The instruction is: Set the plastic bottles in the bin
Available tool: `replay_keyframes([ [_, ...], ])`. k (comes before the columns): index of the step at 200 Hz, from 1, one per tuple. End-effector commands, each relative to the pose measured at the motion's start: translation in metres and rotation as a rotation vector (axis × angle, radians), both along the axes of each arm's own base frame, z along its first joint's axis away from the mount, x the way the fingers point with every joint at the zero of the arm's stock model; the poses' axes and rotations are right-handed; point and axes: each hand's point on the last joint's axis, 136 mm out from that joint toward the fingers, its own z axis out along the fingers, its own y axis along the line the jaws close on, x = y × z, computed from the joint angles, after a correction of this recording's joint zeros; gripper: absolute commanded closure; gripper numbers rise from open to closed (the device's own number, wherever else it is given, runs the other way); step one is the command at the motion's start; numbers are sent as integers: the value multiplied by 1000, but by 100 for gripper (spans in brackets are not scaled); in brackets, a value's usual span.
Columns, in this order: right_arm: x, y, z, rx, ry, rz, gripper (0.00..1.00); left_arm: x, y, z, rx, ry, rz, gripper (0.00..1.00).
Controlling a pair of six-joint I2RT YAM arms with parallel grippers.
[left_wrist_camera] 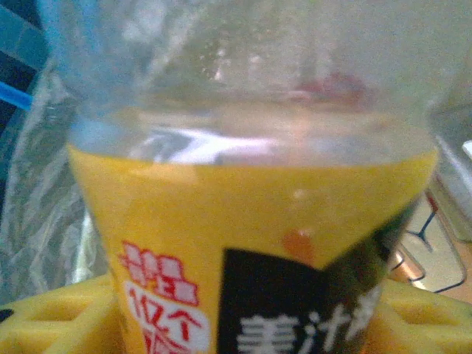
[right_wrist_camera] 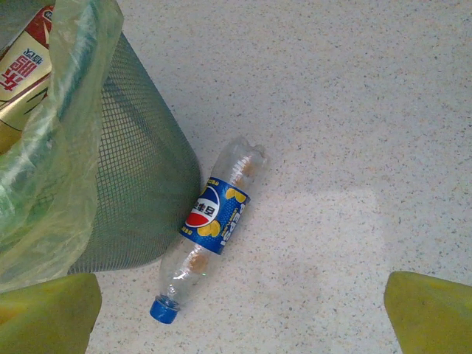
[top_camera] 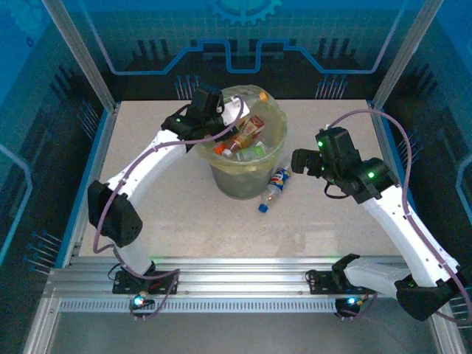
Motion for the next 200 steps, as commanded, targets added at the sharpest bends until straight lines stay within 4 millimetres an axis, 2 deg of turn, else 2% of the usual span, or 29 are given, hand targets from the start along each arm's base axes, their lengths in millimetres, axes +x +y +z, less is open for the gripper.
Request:
replay_keyframes([
  [1,-1,-7,2,13,-8,-29,0,2,3,9,58,-33,7,28],
  [62,-2,-9,1,8,-2,-38,0,-1,-8,19,39,-54,-17,17],
  [122,-2,-10,-4,15,20,-46,0,-31,-20,52,-101,-61,-100,19],
  [147,-2,-8,-6,18,28,-40,0,-36,-26,67,-183,-69,-114,28],
  [172,-1,-7,-7,21,32,-36,0,-27,-32,90,-328,-91,-50,51],
  [200,-1,-7,-8,25,34,-36,0,-6,-35,102,-460,-75,63,58],
])
